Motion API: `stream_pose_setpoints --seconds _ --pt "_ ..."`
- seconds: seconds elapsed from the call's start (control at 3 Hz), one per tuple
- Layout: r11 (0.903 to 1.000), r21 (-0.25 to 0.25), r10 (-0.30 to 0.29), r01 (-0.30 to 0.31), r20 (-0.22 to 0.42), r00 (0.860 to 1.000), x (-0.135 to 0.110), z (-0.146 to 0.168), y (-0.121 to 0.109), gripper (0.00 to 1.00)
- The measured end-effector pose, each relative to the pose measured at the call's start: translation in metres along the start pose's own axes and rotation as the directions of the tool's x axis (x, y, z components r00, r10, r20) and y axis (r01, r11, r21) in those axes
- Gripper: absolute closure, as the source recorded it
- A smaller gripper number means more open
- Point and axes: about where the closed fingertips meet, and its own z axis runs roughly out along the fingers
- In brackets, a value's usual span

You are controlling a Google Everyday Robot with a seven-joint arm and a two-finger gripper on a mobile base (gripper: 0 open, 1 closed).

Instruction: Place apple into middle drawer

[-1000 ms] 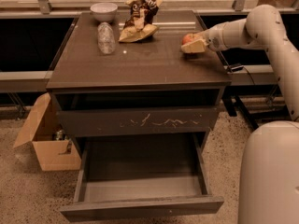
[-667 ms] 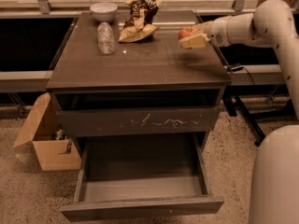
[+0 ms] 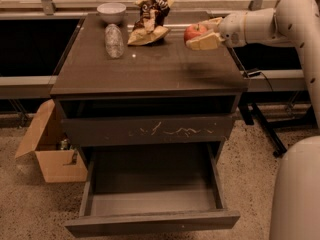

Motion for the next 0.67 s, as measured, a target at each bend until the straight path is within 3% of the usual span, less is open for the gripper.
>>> stream_pose_setpoints --seconds 0.33,0.67 --pt "0.9998 -0.018 0.0 0.0 -0.004 1.0 0.001 0.004 0.003 1.0" --pt "0.9876 -0.131 -0.092 0.086 -0.041 0.995 -0.004 -0.02 0.055 1.0"
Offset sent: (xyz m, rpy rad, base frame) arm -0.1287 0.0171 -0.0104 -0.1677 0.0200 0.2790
